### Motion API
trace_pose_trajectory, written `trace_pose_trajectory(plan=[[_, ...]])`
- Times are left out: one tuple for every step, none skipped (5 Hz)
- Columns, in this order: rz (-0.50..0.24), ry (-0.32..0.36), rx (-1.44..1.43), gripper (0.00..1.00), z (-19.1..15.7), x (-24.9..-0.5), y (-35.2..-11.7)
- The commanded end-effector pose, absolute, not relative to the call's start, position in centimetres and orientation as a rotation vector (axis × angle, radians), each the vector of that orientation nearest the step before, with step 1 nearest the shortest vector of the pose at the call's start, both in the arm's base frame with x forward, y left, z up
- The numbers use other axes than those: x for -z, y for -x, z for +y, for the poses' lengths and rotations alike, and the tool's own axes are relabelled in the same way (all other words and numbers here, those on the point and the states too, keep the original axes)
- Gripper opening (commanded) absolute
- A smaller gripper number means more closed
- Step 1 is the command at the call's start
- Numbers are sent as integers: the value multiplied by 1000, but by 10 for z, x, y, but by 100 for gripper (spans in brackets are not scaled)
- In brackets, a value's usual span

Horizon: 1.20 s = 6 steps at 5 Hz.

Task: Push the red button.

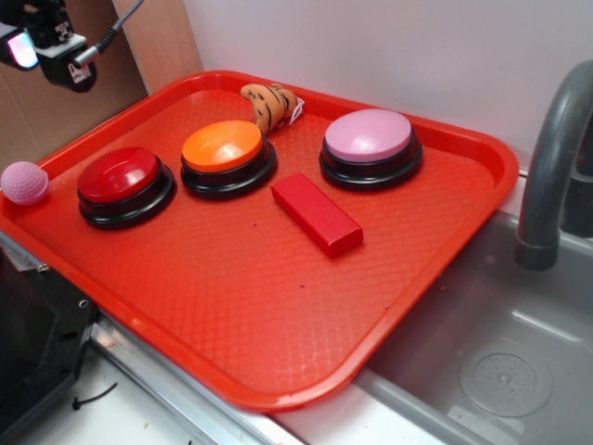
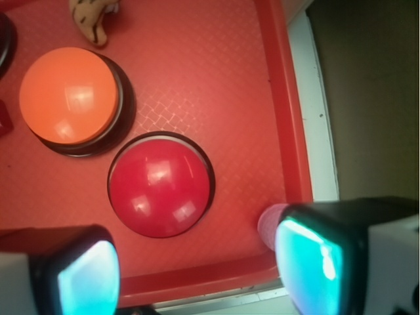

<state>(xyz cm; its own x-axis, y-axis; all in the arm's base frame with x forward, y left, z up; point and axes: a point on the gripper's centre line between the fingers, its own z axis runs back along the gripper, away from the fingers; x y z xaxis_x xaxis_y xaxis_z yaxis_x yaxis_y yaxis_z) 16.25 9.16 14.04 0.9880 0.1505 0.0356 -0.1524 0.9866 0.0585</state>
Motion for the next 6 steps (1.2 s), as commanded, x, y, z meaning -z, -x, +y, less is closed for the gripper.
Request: trace_pose_trajectory(plan=[[-90, -101, -177, 100, 101, -168, -159], [-95, -102, -188, 100, 103, -173, -156], [-93, -102, -189, 100, 103, -176, -155], [-87, -102, -210, 100, 104, -181, -150], [-92, -111, -210, 100, 104, -187, -146], [-107, -131, -196, 100, 102, -191, -144]])
